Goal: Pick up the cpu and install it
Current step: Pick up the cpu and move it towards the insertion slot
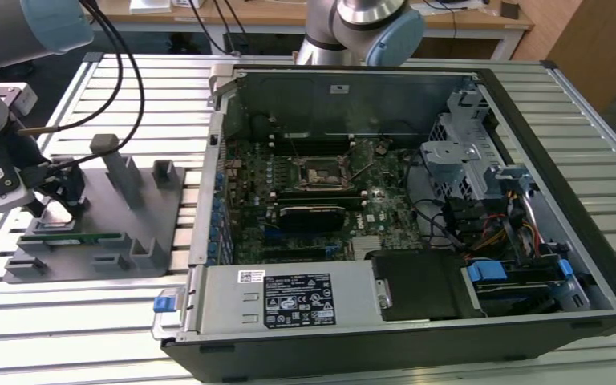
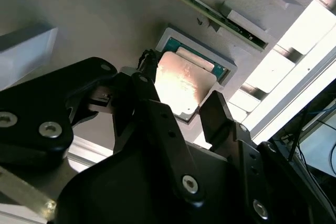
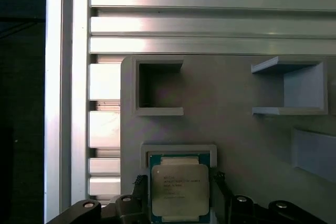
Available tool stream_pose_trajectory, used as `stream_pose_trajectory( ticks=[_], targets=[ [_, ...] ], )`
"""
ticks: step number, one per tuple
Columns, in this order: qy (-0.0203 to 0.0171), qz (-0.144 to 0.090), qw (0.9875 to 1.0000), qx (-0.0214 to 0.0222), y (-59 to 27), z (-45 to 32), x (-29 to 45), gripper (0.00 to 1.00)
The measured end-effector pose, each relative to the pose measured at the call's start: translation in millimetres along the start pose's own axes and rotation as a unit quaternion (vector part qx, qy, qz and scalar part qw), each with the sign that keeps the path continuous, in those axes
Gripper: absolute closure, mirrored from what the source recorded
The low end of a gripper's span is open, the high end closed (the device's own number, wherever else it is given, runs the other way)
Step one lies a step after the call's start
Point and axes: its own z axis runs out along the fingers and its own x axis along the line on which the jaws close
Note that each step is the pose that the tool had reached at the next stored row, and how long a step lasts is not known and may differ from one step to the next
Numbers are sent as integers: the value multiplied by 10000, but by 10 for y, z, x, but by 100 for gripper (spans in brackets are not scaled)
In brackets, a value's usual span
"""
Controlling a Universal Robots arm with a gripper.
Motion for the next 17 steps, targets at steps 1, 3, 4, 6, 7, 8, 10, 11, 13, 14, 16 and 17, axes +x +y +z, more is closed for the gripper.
stream_pose_trajectory(
  ticks=[1,3,4,6,7,8,10,11,13,14,16,17],
  targets=[
    [1,-3,10000,0,0,2,0,40],
    [0,-9,10000,0,0,7,-1,40],
    [1,-11,10000,0,0,7,-1,40],
    [2,-14,10000,0,0,7,0,47],
    [1,-15,10000,-2,0,8,0,47],
    [0,-15,10000,-5,0,9,-1,47],
    [-2,-16,10000,-8,0,-9,-2,47],
    [-1,-16,10000,-8,1,-28,-2,47],
    [1,-15,10000,-7,2,-78,-3,47],
    [0,-16,10000,-7,2,-108,-4,47],
    [0,-16,10000,-7,4,-168,-6,47],
    [1,-15,10000,-7,5,-197,-7,47]
  ],
)
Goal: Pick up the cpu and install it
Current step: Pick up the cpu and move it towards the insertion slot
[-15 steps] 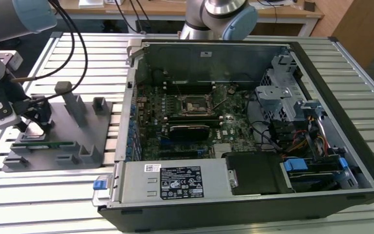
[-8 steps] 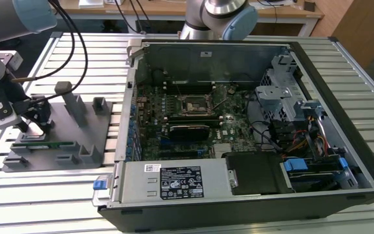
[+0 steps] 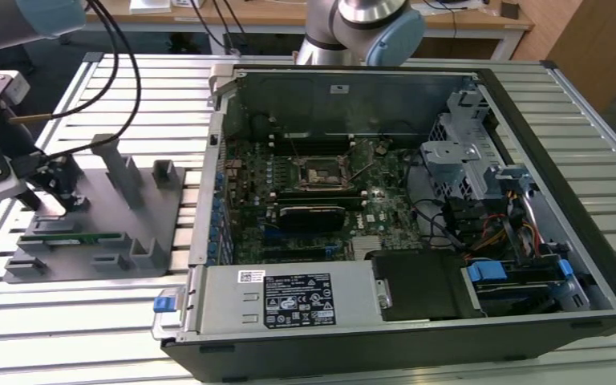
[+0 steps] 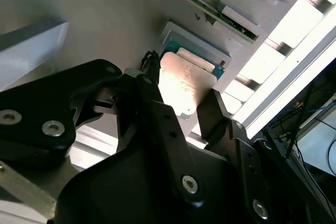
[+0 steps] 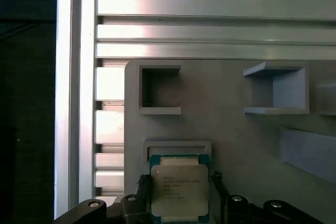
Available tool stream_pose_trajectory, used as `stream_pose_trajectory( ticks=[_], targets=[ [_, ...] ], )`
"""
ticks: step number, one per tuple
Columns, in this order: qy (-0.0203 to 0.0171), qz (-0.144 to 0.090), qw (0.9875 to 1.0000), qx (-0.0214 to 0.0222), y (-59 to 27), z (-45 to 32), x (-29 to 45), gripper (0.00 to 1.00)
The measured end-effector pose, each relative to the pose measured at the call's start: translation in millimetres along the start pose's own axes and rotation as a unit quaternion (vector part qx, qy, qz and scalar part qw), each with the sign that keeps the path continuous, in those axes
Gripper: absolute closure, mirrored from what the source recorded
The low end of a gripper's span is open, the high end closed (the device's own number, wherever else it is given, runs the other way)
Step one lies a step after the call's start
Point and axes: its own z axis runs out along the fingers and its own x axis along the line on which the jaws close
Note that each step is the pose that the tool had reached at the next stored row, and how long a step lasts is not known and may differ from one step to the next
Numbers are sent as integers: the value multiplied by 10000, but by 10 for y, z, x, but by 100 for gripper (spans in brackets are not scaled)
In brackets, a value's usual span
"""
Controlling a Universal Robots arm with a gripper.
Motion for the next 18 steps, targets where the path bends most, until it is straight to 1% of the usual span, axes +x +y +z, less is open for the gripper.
stream_pose_trajectory(
  ticks=[6,8,12,15,18],
  targets=[
    [0,0,10000,0,4,-169,-5,47],
    [-1,0,10000,-1,5,-185,-6,47],
    [0,0,10000,-11,5,-188,-6,47],
    [1,0,10000,-11,6,-219,-7,47],
    [0,0,10000,-12,7,-266,-8,47]
  ],
)
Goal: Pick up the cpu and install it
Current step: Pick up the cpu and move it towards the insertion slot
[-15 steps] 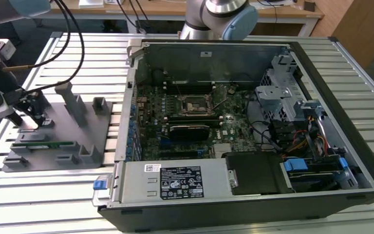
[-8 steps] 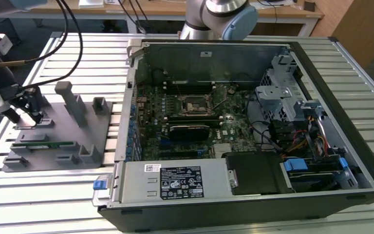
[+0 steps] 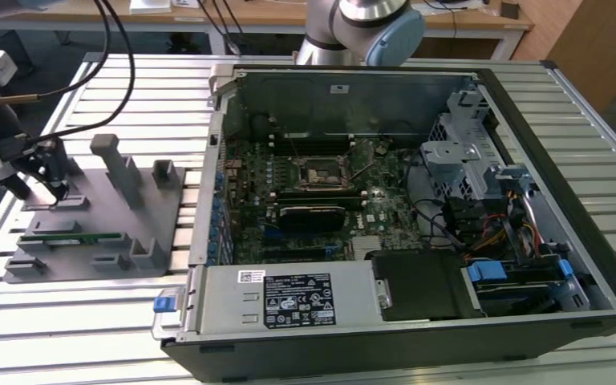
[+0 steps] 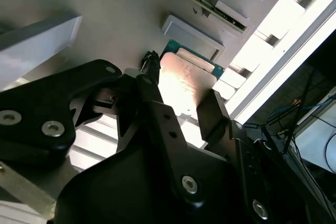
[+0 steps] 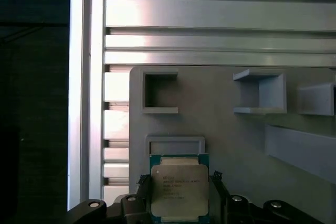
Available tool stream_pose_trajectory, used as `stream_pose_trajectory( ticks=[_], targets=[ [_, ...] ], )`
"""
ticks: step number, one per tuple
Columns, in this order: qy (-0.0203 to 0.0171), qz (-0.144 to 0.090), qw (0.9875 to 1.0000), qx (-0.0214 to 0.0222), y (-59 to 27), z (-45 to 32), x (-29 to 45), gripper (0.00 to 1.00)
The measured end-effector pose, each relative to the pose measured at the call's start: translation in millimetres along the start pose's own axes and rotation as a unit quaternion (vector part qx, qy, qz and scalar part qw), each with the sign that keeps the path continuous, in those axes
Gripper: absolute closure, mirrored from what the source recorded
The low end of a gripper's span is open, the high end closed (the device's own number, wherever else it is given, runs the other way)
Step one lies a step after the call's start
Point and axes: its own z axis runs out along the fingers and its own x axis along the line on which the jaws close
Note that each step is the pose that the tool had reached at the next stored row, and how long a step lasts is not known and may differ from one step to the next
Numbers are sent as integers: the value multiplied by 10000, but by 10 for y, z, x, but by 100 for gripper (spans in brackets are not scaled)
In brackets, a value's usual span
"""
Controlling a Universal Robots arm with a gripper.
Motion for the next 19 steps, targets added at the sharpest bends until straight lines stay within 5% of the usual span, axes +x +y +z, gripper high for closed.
stream_pose_trajectory(
  ticks=[19],
  targets=[
    [0,0,10000,-1,9,-326,-9,47]
  ],
)
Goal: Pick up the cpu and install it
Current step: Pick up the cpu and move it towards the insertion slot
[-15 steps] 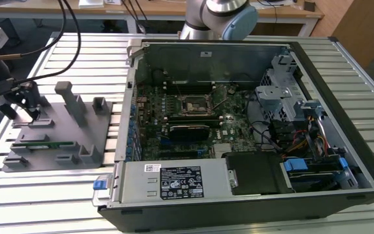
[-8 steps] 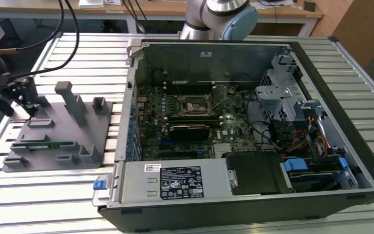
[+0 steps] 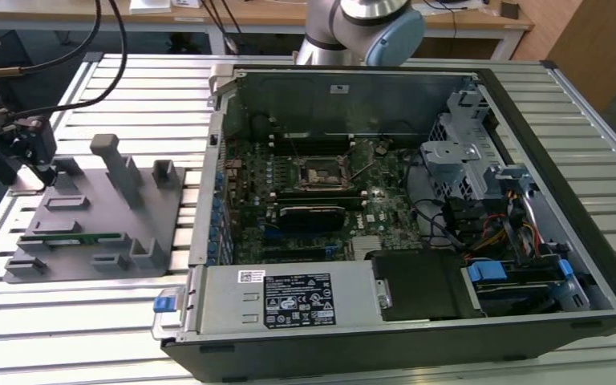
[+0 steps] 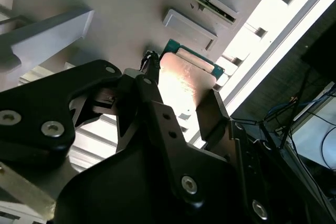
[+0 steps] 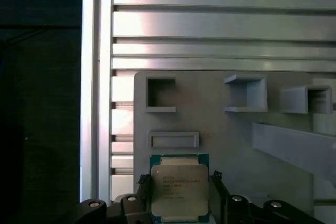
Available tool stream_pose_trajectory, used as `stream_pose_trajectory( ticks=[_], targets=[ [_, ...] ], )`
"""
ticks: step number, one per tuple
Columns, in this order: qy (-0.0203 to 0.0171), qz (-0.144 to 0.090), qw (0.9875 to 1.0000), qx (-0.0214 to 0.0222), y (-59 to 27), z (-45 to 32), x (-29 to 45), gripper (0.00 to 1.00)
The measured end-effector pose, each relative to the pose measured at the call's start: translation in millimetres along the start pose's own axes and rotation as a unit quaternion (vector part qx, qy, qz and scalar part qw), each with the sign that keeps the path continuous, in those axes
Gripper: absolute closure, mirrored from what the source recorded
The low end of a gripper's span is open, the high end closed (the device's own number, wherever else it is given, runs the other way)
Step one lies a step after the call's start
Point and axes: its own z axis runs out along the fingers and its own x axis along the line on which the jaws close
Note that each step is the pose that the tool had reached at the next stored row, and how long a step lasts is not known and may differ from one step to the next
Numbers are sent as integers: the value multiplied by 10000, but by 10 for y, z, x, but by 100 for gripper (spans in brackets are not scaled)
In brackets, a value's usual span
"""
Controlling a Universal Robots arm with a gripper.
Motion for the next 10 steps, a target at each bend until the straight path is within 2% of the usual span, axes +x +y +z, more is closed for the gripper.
stream_pose_trajectory(
  ticks=[10],
  targets=[
    [0,0,10000,0,4,-155,-4,47]
  ],
)
